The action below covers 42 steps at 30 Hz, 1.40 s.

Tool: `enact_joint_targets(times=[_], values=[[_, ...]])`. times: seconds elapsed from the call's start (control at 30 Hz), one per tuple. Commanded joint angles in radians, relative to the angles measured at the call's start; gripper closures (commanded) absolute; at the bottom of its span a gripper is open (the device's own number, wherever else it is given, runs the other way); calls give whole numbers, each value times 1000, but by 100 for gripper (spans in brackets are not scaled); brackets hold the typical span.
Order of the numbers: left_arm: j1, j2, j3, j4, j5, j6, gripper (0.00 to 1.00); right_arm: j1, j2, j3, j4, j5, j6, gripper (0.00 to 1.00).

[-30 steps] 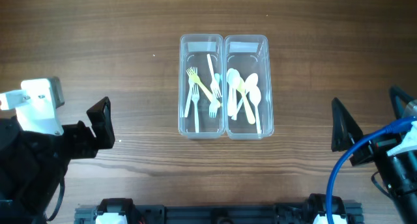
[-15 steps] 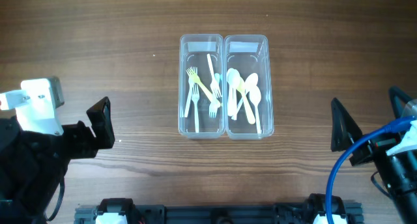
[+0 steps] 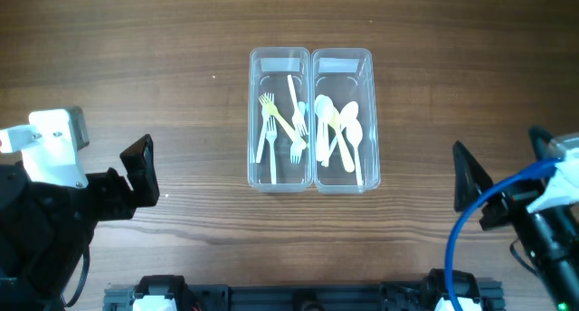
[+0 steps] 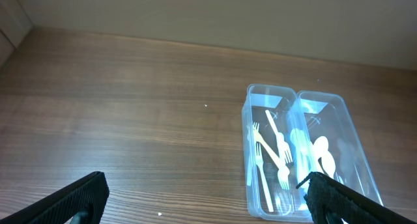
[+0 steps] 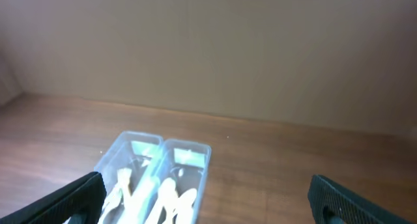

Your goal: Pack container

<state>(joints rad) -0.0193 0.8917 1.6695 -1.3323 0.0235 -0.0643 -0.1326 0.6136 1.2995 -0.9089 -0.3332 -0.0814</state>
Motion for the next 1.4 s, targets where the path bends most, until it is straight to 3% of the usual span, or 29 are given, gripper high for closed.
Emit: enact_joint_targets(times=[0.0, 0.3, 0.6, 0.87, 1.37], values=[[0, 1, 5, 2, -10, 9, 0, 4, -51, -118, 66, -1, -69, 0], [0, 1, 5, 2, -10, 9, 0, 4, -310, -583, 304, 0, -74, 0], [0, 1, 5, 2, -10, 9, 0, 4, -473, -874, 418, 0, -74, 0], [0, 1, 5, 2, -10, 9, 0, 4, -490, -1018, 584, -1, -72, 0], [0, 1, 5, 2, -10, 9, 0, 4, -491, -1153, 742, -5, -74, 0]])
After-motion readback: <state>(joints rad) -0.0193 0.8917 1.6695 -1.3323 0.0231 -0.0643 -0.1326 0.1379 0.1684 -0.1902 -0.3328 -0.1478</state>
